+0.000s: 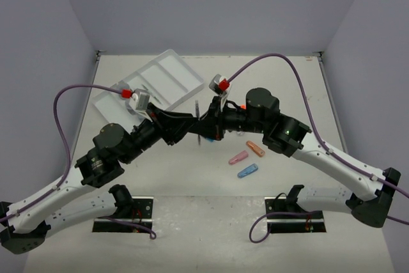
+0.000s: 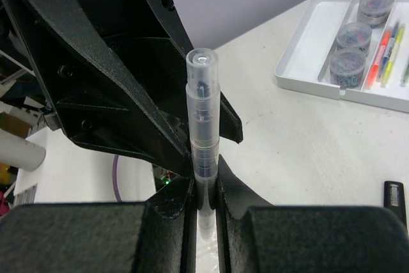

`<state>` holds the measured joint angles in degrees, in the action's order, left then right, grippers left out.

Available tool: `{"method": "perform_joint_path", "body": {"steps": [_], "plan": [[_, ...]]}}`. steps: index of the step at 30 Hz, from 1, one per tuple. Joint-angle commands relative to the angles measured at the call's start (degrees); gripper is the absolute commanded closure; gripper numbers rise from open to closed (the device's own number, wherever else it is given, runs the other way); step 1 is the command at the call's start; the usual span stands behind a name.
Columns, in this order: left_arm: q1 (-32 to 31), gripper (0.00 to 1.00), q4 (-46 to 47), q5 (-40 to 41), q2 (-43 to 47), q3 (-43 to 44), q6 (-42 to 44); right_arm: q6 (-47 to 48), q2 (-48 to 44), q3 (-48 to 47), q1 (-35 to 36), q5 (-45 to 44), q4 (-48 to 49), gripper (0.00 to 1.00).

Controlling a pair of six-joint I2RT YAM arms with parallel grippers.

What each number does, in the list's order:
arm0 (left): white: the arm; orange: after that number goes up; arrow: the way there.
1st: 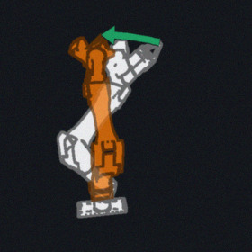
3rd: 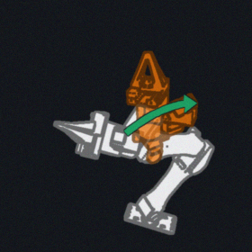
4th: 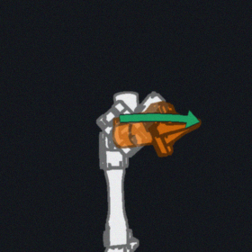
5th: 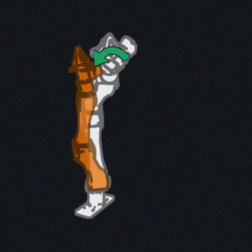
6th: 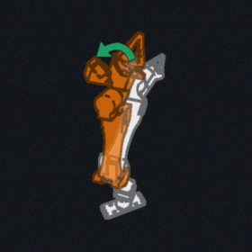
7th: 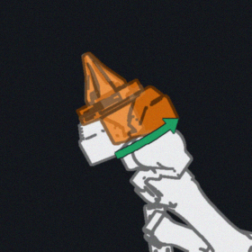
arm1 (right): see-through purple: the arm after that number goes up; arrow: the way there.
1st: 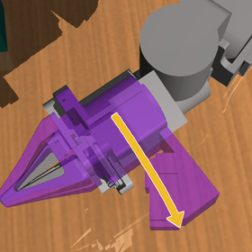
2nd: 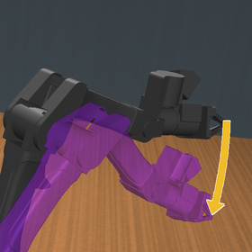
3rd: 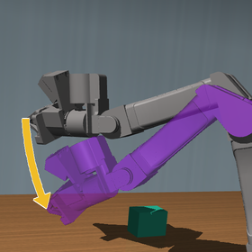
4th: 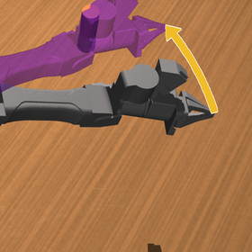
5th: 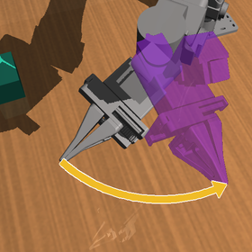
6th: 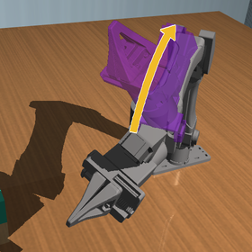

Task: Sort the stationery into containers
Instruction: Close the pen cap on the pen, then place the pen in the storage box.

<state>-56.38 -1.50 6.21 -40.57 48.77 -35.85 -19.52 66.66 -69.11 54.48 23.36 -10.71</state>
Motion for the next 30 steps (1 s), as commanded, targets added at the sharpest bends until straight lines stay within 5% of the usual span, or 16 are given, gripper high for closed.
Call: {"method": "perform_joint_path", "body": {"steps": [1,8,15,17,22,24,30], "plan": [[-0.3,0.62,-2.6,-2.3,-2.3,-0.6,2.3,-1.2,-0.9,0.4,0.7,1.0,7.5,1.0],[-0.3,0.62,0.5,-4.6,-3.2,-0.1,6.2,-0.9,0.3,0.3,1.2,3.3,6.4,1.0],[-0.3,0.97,0.4,-4.3,-5.6,0.8,8.0,0.0,-0.1,0.9,2.2,6.7,6.1,1.0],[-0.3,1.0,0.4,-4.5,-6.7,1.0,8.3,0.5,0.0,1.2,2.2,7.0,6.0,1.0],[0.2,1.0,-7.9,8.8,-12.6,8.3,6.3,0.7,-3.4,4.2,2.2,-5.9,1.1,0.02],[1.7,1.0,-15.6,18.3,-17.0,11.3,2.8,-0.1,-6.3,7.2,2.1,-20.0,-0.4,0.01],[17.3,1.0,-22.9,22.8,-25.7,16.8,-5.8,-1.0,-18.1,18.9,1.1,-43.7,-3.8,0.01]]}}
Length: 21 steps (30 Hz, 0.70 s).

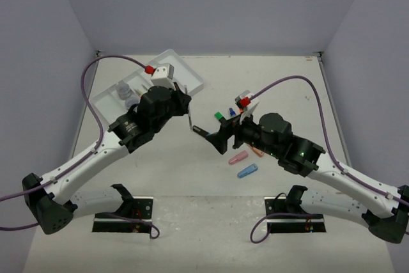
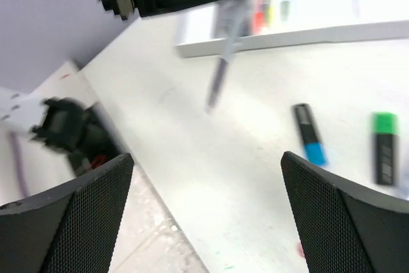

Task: Sort the stationery into containers
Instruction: Place the pen in the storage box.

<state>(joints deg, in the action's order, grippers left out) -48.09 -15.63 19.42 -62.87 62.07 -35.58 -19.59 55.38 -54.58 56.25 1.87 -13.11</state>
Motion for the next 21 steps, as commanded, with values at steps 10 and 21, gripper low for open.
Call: {"method": "perform_joint_path", "body": {"steps": [10,21], "plan": [[32.9,1.0,-4.4,7.3,-26.4,13.7,-10.4,-1.7,-16.4,11.0,-1.4,-27.4,-2.1,0.01],[40.5,0.85,-6.6,3.7,-44.5,22.5,-12.9,-1.0,-16.9,13.0,-1.5,-24.6,-2.4,0.01]]}}
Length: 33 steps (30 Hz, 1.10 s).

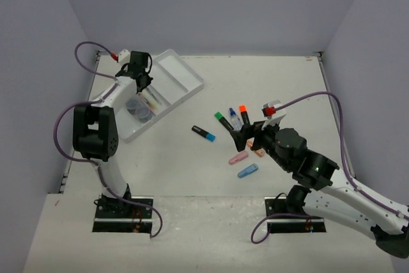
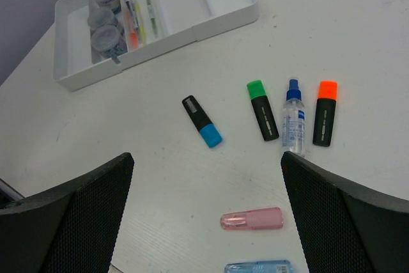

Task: Sort the stationery into containers
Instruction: Place the pen in the storage box, then pick up the pen from the center of the board.

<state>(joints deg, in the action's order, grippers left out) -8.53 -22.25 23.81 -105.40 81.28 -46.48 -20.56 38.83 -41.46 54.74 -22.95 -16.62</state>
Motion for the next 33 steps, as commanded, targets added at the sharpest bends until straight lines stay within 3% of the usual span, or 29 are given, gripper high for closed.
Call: {"method": "perform_joint_path", "body": {"steps": [1,4,7,8,12,16,18,19,25,27,33], "plan": [[1.0,0.81,-0.2,-1.1,-2.4,3.4,-2.4,0.0,-0.2,-0.2,0.1,0.4,1.2,0.01],[2.4,0.73,1.0,-4.2,-3.6,2.5,-2.9,0.1,0.1,-0.7,0.0,1.9,1.1,0.01],[2.8,0.42,1.2,-5.7,-4.1,2.9,-2.5,0.1,0.6,-1.1,0.0,3.3,1.1,0.01],[2.8,0.36,1.2,-6.2,-3.9,3.0,-2.4,0.1,1.0,-1.2,0.0,3.4,1.1,0.01],[3.2,0.28,1.5,-7.9,-1.7,2.3,-2.6,0.2,3.0,-1.7,0.0,4.1,1.1,0.02],[2.8,0.16,4.6,-17.2,8.6,-1.9,-1.5,0.9,9.8,-4.1,-4.5,8.0,-0.8,0.14],[1.9,0.11,4.7,-19.2,14.0,-3.8,-0.4,1.0,16.0,-6.6,-8.6,13.8,-2.0,0.29],[0.7,0.07,4.8,-20.5,21.2,-6.5,1.2,2.3,19.9,-8.2,-11.9,17.4,-2.8,0.33],[-4.6,0.0,3.5,-26.8,46.5,-18.2,9.2,8.8,42.2,-21.0,-15.5,19.5,-12.2,0.49],[-4.9,0.0,0.8,-29.2,54.5,-20.6,11.9,10.4,49.3,-27.1,-16.0,15.0,-13.4,0.5],[-4.9,0.0,-9.2,-34.4,67.0,-23.3,20.3,14.2,65.5,-39.8,-17.4,12.1,-17.4,0.42]]}}
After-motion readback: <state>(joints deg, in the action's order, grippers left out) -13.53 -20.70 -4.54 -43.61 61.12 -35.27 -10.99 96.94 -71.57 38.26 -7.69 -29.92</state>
